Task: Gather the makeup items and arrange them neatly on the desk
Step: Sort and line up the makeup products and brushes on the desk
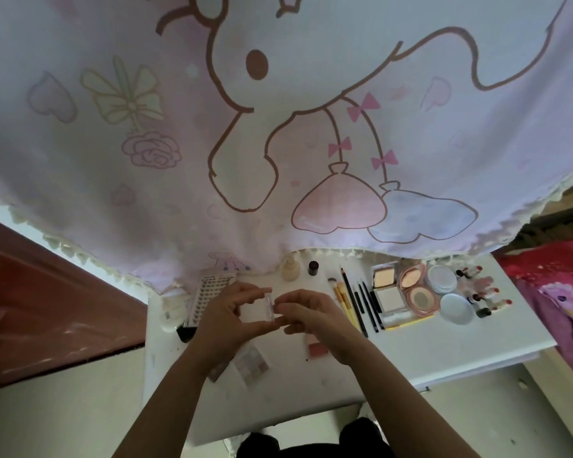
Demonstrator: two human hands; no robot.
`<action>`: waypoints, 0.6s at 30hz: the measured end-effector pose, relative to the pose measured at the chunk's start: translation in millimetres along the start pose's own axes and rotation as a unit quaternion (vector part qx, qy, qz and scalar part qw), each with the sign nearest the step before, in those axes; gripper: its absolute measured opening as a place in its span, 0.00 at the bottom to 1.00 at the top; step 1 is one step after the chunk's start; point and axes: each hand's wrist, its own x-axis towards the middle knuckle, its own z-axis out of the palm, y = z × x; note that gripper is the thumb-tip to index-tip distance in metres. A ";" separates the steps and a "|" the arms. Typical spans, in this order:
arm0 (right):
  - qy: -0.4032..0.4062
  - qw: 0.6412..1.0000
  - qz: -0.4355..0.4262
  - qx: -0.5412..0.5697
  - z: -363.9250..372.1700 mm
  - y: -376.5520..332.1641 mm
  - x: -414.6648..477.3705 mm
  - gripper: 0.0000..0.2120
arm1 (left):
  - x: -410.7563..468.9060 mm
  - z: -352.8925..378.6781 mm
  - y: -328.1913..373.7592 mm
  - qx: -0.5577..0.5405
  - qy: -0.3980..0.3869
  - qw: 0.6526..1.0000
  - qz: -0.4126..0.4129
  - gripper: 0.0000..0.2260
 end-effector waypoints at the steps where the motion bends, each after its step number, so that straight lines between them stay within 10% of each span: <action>1: -0.001 1.000 0.000 -0.002 0.9 0.0 -0.8 0.09 | -0.2 1.3 -1.5 0.007 -0.006 1.000 0.005 0.24; 18: 0.021 0.997 0.020 -0.066 4.5 -2.1 -5.5 0.08 | -6.4 12.6 -3.7 0.031 -0.042 0.997 0.051 0.23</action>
